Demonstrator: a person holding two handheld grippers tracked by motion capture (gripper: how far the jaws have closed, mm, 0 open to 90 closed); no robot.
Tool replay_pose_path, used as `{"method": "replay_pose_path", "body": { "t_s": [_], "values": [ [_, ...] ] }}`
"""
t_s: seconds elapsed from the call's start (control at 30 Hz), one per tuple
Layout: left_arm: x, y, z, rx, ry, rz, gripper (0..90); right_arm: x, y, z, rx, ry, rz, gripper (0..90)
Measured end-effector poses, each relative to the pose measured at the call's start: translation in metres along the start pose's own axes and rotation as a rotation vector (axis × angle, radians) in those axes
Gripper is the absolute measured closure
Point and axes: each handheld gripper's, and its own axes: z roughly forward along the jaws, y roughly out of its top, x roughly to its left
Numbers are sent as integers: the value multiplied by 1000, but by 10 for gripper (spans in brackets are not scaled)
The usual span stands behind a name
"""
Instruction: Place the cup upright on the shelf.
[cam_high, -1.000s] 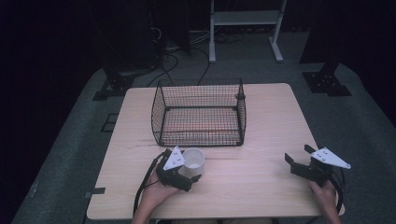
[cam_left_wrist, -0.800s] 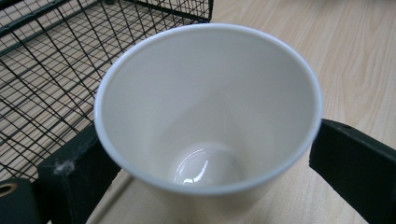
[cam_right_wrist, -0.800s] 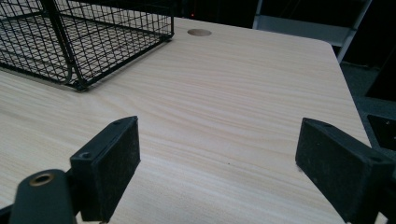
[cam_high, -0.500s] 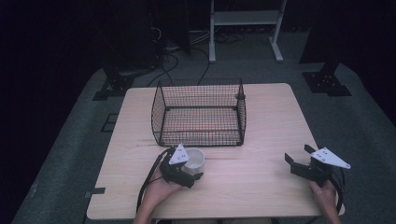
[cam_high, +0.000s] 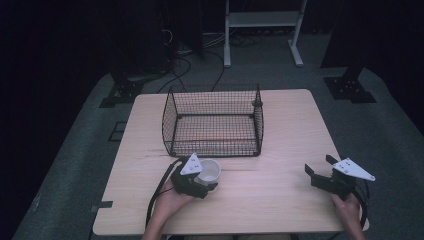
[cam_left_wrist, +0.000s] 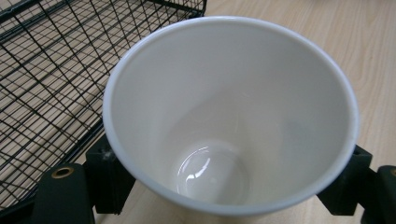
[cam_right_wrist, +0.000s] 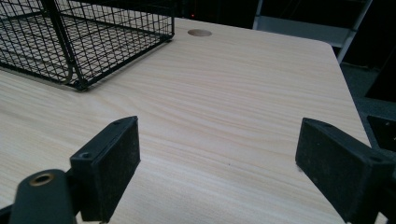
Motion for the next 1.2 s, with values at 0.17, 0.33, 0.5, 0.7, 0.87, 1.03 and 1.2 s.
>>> {"method": "replay_pose_path", "body": {
  "t_s": [0.17,0.33,0.5,0.7,0.87,1.03,1.2],
  "values": [
    [1,5,-4,-20,-8,-3,206,0,0,0,-1,0,0,130],
    [5,16,-9,-52,-35,-6,206,0,0,0,-1,-1,1,130],
    [7,25,-14,-72,-42,4,206,0,0,0,-2,-1,2,130],
    [9,35,-18,-68,-53,21,206,-1,0,0,-3,0,4,130],
    [12,45,-24,-72,-63,38,206,-1,0,0,-2,-2,5,130],
    [15,50,-27,-70,-64,43,207,-1,0,0,0,-2,6,130],
    [19,55,-31,-66,-65,47,207,-1,0,0,0,-3,7,130]
  ]
}}
